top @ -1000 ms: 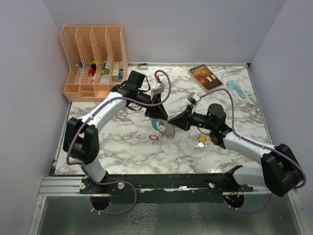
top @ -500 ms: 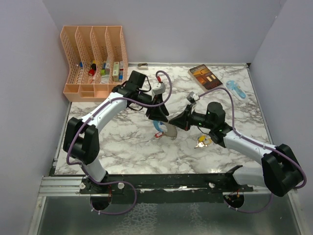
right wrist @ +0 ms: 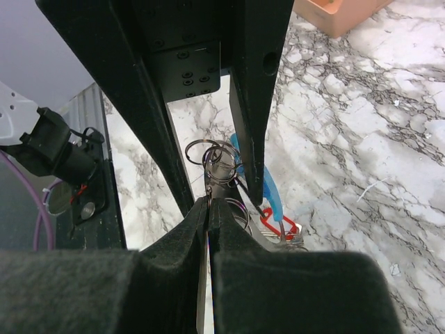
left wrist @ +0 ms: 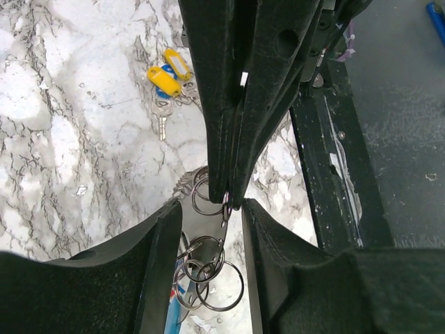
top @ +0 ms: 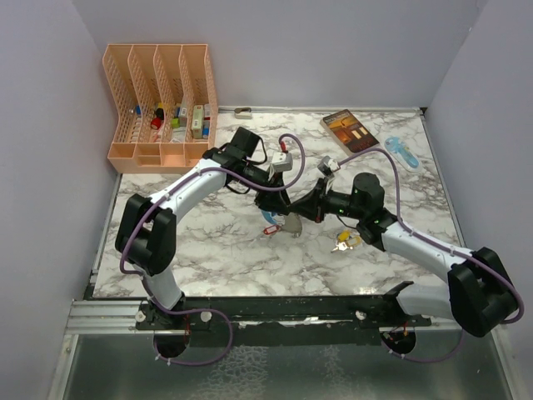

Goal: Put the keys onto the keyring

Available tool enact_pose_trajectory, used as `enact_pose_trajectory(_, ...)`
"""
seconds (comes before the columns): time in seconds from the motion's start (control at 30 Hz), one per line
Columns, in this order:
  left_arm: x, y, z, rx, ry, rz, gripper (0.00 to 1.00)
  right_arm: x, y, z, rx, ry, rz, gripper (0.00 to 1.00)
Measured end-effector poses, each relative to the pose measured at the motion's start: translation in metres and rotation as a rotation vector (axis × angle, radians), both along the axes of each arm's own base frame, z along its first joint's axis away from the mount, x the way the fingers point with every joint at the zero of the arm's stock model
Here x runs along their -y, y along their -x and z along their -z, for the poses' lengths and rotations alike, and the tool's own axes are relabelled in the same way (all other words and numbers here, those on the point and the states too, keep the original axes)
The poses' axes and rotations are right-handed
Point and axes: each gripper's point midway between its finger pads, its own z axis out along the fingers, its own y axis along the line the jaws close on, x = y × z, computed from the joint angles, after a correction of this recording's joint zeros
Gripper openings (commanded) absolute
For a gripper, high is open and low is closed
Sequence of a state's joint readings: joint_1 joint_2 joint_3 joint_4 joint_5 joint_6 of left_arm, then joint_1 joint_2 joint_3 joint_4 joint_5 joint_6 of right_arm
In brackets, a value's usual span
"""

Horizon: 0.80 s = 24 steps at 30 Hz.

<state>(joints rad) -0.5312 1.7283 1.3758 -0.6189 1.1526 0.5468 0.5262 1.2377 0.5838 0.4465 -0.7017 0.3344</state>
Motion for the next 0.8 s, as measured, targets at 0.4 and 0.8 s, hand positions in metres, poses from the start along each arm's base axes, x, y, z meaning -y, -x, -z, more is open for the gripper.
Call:
enact_pose_trajectory(0.4, -0.0055, 0.0040, 0.0059, 0.024, -0.020, 0.022, 0.24, 0.0011, 0.0023, 0.0019, -0.010, 0.021, -0.008, 0.01)
enact_pose_trajectory(0.8, -0.0076, 0.0086, 0.0066, 0.046, -0.007, 0.054, 0.11, 0.0016, 0.0044, 0.0029, -0.019, 0.027, -0.015, 0.01)
